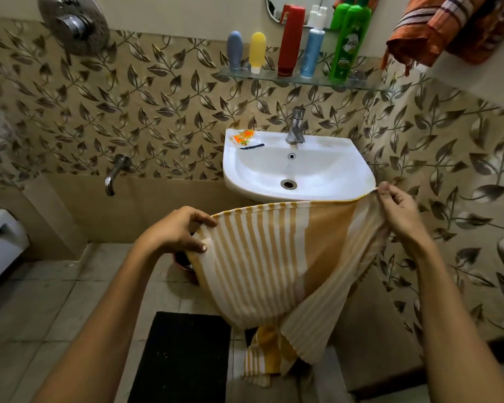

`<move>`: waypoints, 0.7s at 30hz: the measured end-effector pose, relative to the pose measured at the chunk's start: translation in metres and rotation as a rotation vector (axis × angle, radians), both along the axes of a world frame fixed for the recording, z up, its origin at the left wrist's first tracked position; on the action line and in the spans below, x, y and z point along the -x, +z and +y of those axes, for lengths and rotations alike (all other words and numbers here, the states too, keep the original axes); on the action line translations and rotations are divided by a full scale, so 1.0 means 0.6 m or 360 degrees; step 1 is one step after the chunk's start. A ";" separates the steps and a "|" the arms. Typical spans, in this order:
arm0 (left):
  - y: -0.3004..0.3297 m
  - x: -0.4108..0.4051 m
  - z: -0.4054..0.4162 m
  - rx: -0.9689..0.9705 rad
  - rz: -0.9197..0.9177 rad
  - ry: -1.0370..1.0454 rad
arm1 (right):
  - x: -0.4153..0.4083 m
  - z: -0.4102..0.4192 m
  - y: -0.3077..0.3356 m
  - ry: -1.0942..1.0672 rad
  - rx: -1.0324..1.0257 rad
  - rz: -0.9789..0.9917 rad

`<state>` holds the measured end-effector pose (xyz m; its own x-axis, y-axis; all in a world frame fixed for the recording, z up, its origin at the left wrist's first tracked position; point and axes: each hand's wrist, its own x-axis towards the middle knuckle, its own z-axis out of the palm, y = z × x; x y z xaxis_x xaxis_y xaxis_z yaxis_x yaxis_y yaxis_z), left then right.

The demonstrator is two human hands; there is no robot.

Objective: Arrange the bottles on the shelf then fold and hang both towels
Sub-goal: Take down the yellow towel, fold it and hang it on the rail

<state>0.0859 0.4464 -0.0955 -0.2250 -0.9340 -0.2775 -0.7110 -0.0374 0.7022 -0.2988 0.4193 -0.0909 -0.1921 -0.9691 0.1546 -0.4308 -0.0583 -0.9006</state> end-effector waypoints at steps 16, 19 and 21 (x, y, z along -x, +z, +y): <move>-0.005 0.120 0.033 0.0028 0.0400 -0.0561 | -0.182 0.049 -0.021 0.1381 -0.0353 0.0190; -0.003 0.119 0.036 0.0052 0.0446 -0.0549 | -0.191 0.055 -0.019 0.1457 -0.0334 0.0200; 0.001 0.115 0.034 0.0116 0.0407 -0.0494 | -0.193 0.057 -0.020 0.1417 -0.0347 0.0183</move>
